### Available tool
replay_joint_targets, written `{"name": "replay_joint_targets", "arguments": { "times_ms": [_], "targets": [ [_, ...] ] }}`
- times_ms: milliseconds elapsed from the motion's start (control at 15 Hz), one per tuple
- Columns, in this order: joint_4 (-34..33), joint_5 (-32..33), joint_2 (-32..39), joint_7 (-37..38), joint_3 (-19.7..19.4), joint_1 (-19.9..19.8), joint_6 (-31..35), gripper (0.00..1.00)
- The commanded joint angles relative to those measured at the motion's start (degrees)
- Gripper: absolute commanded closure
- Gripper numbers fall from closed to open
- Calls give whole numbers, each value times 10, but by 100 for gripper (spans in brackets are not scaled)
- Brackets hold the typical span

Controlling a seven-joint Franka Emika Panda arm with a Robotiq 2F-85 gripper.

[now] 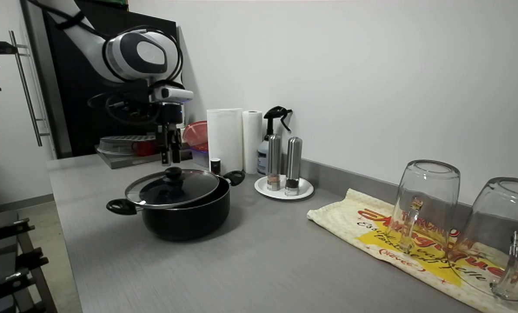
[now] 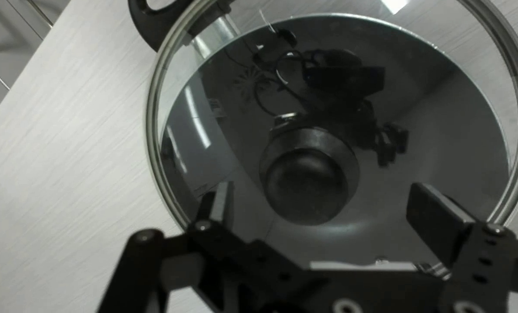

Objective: Place the pot's lid on the counter

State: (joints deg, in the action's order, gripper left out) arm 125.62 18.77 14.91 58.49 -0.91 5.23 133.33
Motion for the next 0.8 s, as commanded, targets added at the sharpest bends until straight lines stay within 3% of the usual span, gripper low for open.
{"name": "replay_joint_targets", "arguments": {
  "times_ms": [0,733],
  "targets": [
    [-18,-6,13,-7,-11,4,3,0],
    [-20,-14,25,-11,-8,12,5,0]
  ]
}}
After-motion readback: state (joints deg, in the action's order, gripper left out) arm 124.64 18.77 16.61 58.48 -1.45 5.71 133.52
